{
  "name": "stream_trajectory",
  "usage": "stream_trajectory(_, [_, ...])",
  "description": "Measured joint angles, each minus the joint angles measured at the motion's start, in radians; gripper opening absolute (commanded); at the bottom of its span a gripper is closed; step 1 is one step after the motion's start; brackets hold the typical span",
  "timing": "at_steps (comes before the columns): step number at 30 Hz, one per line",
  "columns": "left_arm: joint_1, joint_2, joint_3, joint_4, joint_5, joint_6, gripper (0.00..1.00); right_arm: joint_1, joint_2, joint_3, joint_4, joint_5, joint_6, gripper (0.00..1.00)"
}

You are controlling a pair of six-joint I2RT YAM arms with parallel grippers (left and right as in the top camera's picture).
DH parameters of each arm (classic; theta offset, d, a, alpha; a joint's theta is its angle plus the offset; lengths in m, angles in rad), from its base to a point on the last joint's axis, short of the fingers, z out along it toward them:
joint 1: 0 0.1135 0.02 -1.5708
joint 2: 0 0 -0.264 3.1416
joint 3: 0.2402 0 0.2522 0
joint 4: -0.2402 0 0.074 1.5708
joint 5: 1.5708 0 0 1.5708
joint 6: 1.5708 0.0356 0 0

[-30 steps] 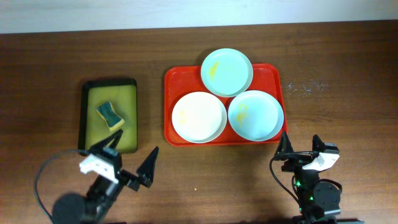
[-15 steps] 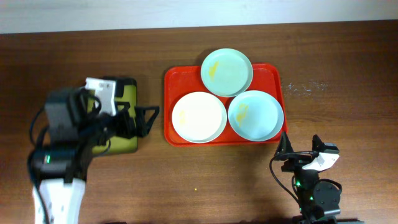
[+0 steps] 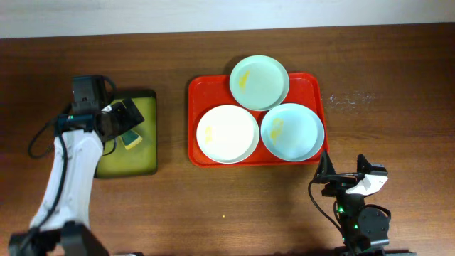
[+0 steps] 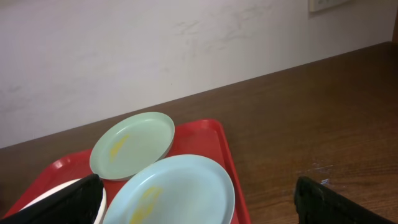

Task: Clean dirty plates on tray and stack at the side
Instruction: 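Reach the left gripper into the water tray and grasp the sponge, then carry the sponge with the left gripper onto the white plate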

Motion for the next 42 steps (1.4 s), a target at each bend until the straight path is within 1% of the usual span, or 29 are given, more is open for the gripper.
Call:
stream_trajectory(3, [0.002, 0.094, 0.0, 0.045, -0.001, -0.04, 0.99, 0.0, 0.0, 0.0, 0.0, 0.0, 0.0, 0.99])
stream_trajectory(5, [0.002, 0.162, 0.0, 0.101, 0.006, -0.056, 1.0, 0.0, 0.0, 0.0, 0.0, 0.0, 0.0, 0.99])
stream_trajectory(7, [0.002, 0.219, 0.001, 0.135, 0.008, -0.065, 0.87, 0.0, 0.0, 0.0, 0.0, 0.0, 0.0, 0.99])
stream_trajectory(8, [0.002, 0.24, 0.001, 0.15, 0.008, -0.068, 0.84, 0.0, 0.0, 0.0, 0.0, 0.0, 0.0, 0.99])
stream_trajectory(9, [0.002, 0.257, 0.001, 0.166, 0.009, -0.076, 0.76, 0.0, 0.0, 0.0, 0.0, 0.0, 0.0, 0.99])
stream_trajectory(12, [0.002, 0.3, 0.001, 0.188, 0.008, -0.092, 0.77, 0.0, 0.0, 0.0, 0.0, 0.0, 0.0, 0.98])
stream_trajectory(14, [0.002, 0.323, 0.001, 0.191, 0.008, -0.093, 0.75, 0.0, 0.0, 0.0, 0.0, 0.0, -0.001, 0.99])
stream_trajectory(16, [0.002, 0.342, 0.001, 0.19, 0.008, -0.093, 0.76, 0.0, 0.0, 0.0, 0.0, 0.0, 0.0, 0.99])
stream_trajectory(17, [0.003, 0.346, 0.001, 0.189, 0.008, -0.094, 0.68, 0.0, 0.0, 0.0, 0.0, 0.0, 0.0, 0.99])
stream_trajectory(18, [0.003, 0.349, 0.001, 0.19, 0.008, -0.096, 0.57, 0.0, 0.0, 0.0, 0.0, 0.0, 0.0, 0.99])
stream_trajectory(19, [0.003, 0.349, 0.001, 0.189, 0.005, -0.095, 0.53, 0.0, 0.0, 0.0, 0.0, 0.0, 0.0, 0.99])
stream_trajectory(21, [0.003, 0.354, 0.002, 0.185, -0.013, -0.099, 0.52, 0.0, 0.0, 0.0, 0.0, 0.0, 0.0, 0.99])
stream_trajectory(23, [0.003, 0.37, 0.002, 0.184, -0.027, -0.104, 0.43, 0.0, 0.0, 0.0, 0.0, 0.0, 0.0, 0.99])
stream_trajectory(24, [0.003, 0.378, 0.002, 0.185, -0.035, -0.105, 0.43, 0.0, 0.0, 0.0, 0.0, 0.0, 0.0, 0.99])
stream_trajectory(25, [0.003, 0.381, 0.008, 0.181, -0.04, -0.103, 0.39, 0.0, 0.0, 0.0, 0.0, 0.0, 0.0, 0.99])
stream_trajectory(26, [0.003, 0.384, 0.011, 0.178, -0.045, -0.107, 0.32, 0.0, 0.0, 0.0, 0.0, 0.0, 0.0, 0.99])
stream_trajectory(27, [0.003, 0.385, 0.013, 0.175, -0.046, -0.106, 0.23, 0.0, 0.0, 0.0, 0.0, 0.0, 0.0, 0.99])
stream_trajectory(28, [0.003, 0.387, 0.014, 0.175, -0.049, -0.106, 0.13, 0.0, 0.0, 0.0, 0.0, 0.0, 0.0, 0.99])
stream_trajectory(29, [0.003, 0.387, 0.014, 0.174, -0.052, -0.111, 0.0, 0.0, 0.0, 0.0, 0.0, 0.0, 0.0, 0.99])
stream_trajectory(34, [0.005, 0.389, 0.017, 0.171, -0.06, -0.108, 0.0, 0.0, 0.0, 0.0, 0.0, 0.0, 0.0, 0.99])
stream_trajectory(39, [0.005, 0.386, 0.039, 0.105, -0.041, -0.099, 0.0, 0.0, 0.0, 0.0, 0.0, 0.0, 0.0, 0.99])
stream_trajectory(42, [0.005, 0.325, 0.041, 0.076, -0.015, -0.09, 0.0, 0.0, 0.0, 0.0, 0.0, 0.0, 0.0, 0.99])
